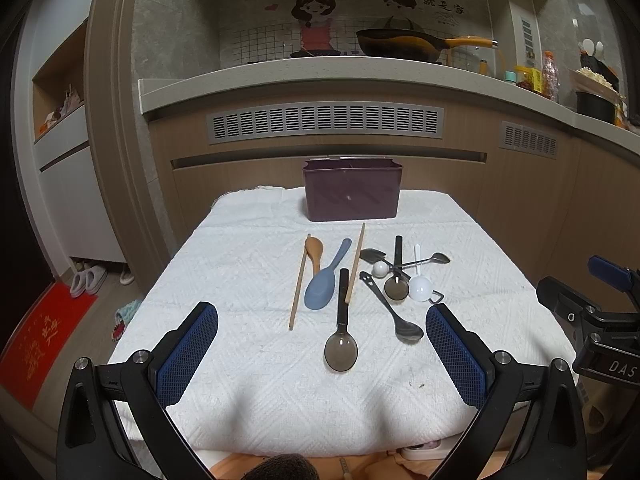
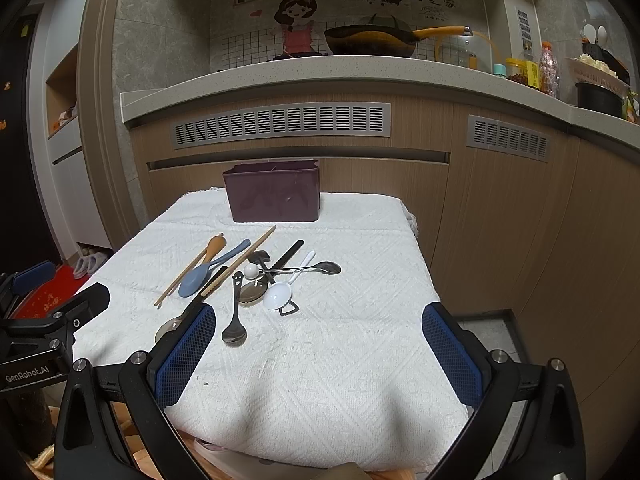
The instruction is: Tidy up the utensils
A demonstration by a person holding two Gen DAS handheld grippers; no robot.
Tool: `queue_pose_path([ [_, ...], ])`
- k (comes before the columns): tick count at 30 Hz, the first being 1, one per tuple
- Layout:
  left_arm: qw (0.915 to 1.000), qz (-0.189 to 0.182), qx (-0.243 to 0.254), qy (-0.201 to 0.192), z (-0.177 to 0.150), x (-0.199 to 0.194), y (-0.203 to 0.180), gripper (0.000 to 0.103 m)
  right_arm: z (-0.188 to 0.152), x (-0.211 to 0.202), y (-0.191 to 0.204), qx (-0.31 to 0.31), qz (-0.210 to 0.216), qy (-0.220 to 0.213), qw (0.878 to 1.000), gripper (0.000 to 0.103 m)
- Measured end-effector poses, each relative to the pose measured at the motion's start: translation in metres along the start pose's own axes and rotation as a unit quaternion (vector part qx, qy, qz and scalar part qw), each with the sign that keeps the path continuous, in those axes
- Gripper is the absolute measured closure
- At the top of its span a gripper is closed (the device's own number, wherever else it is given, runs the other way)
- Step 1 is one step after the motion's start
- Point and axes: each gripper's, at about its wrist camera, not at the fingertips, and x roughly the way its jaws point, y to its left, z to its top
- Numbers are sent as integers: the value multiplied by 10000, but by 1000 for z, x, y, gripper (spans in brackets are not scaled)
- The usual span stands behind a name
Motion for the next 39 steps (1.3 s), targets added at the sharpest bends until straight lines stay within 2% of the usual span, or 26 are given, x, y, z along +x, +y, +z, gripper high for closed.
queue_pose_path([
  [8,9999,-29,-85,111,-4,7,11,0,-3,3,3,18,10,48,10000,1],
  [22,9994,-216,-190,192,7,20,16,0,7,11,2,-70,-118,-13,9999,1],
  [31,9987,-373,-113,320,15,53,25,0,20,30,0,-216,-226,17,9995,1],
  [39,9946,-683,116,774,26,108,21,0,41,68,4,-393,-207,118,9989,1],
])
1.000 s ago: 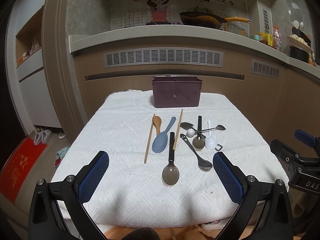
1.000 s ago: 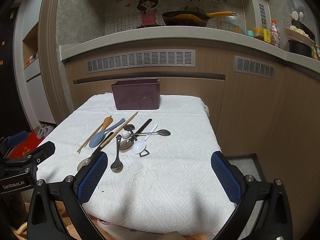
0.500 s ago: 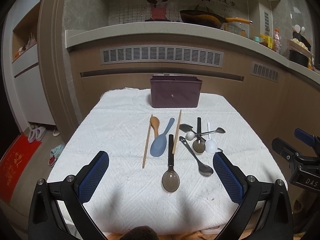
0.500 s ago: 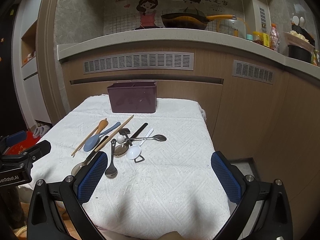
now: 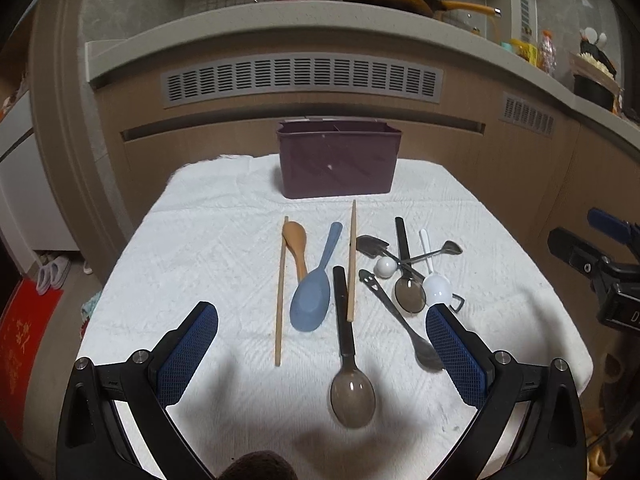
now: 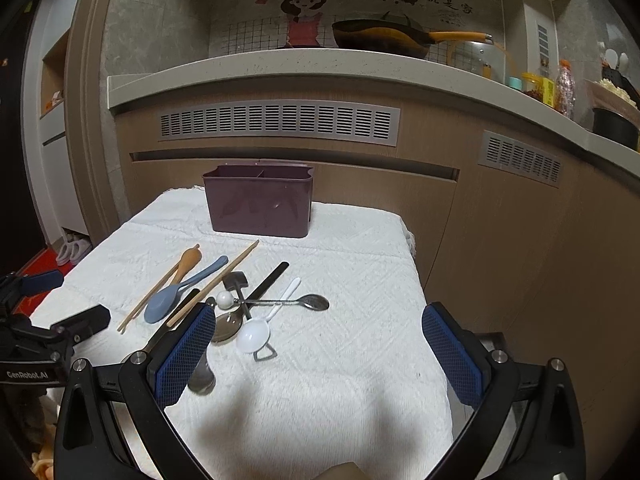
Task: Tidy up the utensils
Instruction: 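Grasp the light wooden spoon with the left tool while the right tool grasps a bamboo chopstick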
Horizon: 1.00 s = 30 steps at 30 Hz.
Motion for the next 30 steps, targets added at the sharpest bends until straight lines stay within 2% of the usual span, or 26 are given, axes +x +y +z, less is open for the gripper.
queue_pose_path([
  [4,9996,-240,87,117,15,26,7,0,9,22,0,-79,-18,81,9999,1],
  [12,9978,-44,346,557,38,80,24,0,24,71,-1,-220,-46,302,9993,1],
  [17,9948,-24,-81,1012,58,117,41,1,32,102,1,-278,53,397,9988,1],
  [19,9938,152,-102,1099,65,131,43,10,35,110,2,-293,88,414,9987,1],
  [22,9925,270,-75,1189,73,150,43,16,36,121,3,-306,186,427,9984,2],
  [26,9897,241,-83,1410,77,170,39,31,35,130,5,-298,390,505,9975,9],
  [30,9874,338,160,1539,75,185,29,55,33,135,3,-214,581,567,9965,14],
])
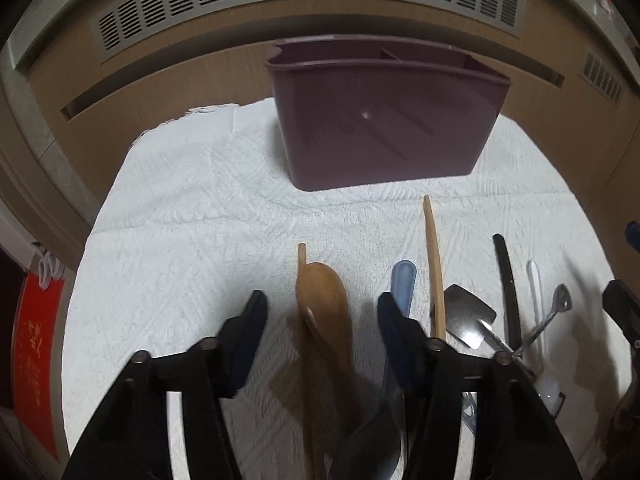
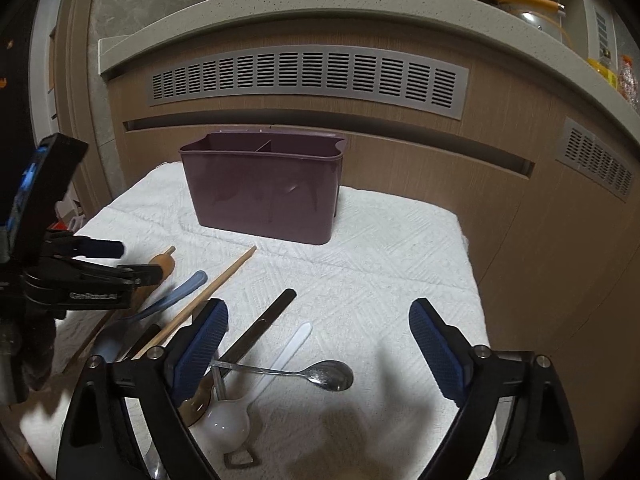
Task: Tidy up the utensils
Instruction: 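Grasp the light wooden spoon with the left tool while the right tool grasps a bamboo chopstick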
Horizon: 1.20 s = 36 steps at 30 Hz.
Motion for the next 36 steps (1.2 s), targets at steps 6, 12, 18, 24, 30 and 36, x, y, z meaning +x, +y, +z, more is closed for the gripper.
queue_pose_path([
  [6,9997,175,61,162,6,20,-1,58,-4,2,-5,121,170,14,9998,14],
  [12,9996,87,165,217,9,23,-3,68,-5,0,-7,183,199,-22,9996,14],
  [18,9993,-42,306,-200,-3,2,-5,72,-5,-4,-6,158,153,-17,9998,14],
  [24,9951,-171,-25,-972,-10,-53,14,72,-1,-1,-1,135,169,134,9997,14],
  [30,9861,-109,-282,-1634,-18,-98,37,72,15,19,13,38,579,536,9969,66],
  [36,9781,-345,-610,-1960,-24,-117,64,72,29,55,38,13,880,1066,9904,88],
])
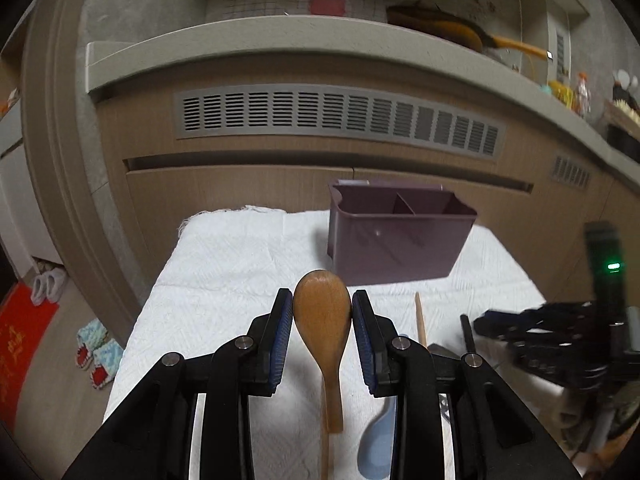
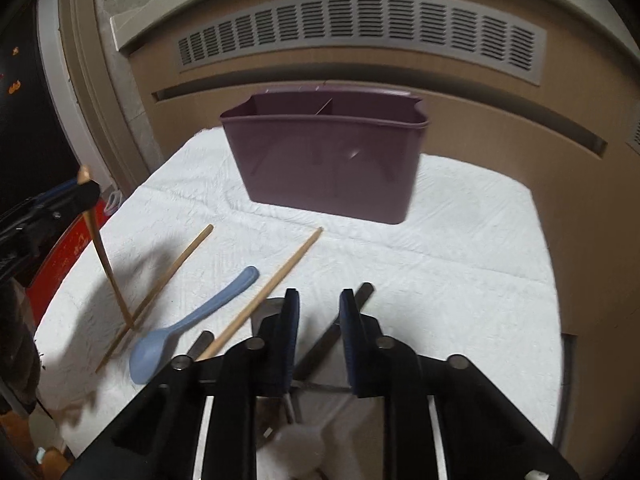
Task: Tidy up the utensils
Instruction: 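Grasp the light wooden spoon with the left tool while the right tool grasps a bamboo chopstick, then lift the wooden spoon into the maroon caddy with the left tool while the right tool drops the chopstick in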
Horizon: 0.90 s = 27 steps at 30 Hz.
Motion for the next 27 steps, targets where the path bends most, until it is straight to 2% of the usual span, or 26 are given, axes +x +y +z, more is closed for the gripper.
queue_pose_path([
  [3,9997,-140,-165,-95,-1,-5,14,72,12,20,5,176,9,228,9996,88],
  [8,9992,-208,-305,-146,-5,-6,30,72,28,57,7,818,-137,544,9951,88],
  [15,9989,-263,-341,-188,-11,-6,39,72,33,89,21,975,-429,790,9912,88],
  [17,9988,-294,-355,-159,-12,-6,39,72,34,90,24,863,-471,771,9922,89],
  [20,9989,-301,-328,-149,-12,-8,37,72,33,85,25,743,-423,743,9936,96],
  [25,9991,-342,-224,-105,-11,-13,24,72,32,47,20,557,-305,307,9975,96],
  [27,9992,-353,-178,-87,-9,-16,18,72,30,28,18,375,-94,117,9992,96],
])
